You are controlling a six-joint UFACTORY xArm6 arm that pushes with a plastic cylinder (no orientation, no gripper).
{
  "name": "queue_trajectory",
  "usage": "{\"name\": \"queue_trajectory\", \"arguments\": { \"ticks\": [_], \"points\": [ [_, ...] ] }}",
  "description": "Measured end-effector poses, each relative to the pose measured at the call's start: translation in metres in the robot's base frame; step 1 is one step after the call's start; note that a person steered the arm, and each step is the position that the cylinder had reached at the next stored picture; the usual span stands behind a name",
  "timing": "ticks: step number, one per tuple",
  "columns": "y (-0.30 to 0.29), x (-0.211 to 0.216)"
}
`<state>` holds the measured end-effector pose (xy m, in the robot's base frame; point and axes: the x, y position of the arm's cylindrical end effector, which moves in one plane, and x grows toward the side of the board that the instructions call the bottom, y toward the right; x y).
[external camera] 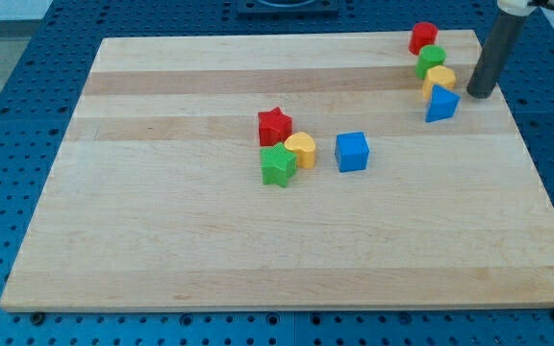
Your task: Nudge yellow hexagon left a bit
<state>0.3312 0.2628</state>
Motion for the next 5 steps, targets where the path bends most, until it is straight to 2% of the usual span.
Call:
{"name": "queue_trajectory", "arguments": {
  "ticks": [5],
  "points": [
    [-0.022,-0.007]
  ]
}}
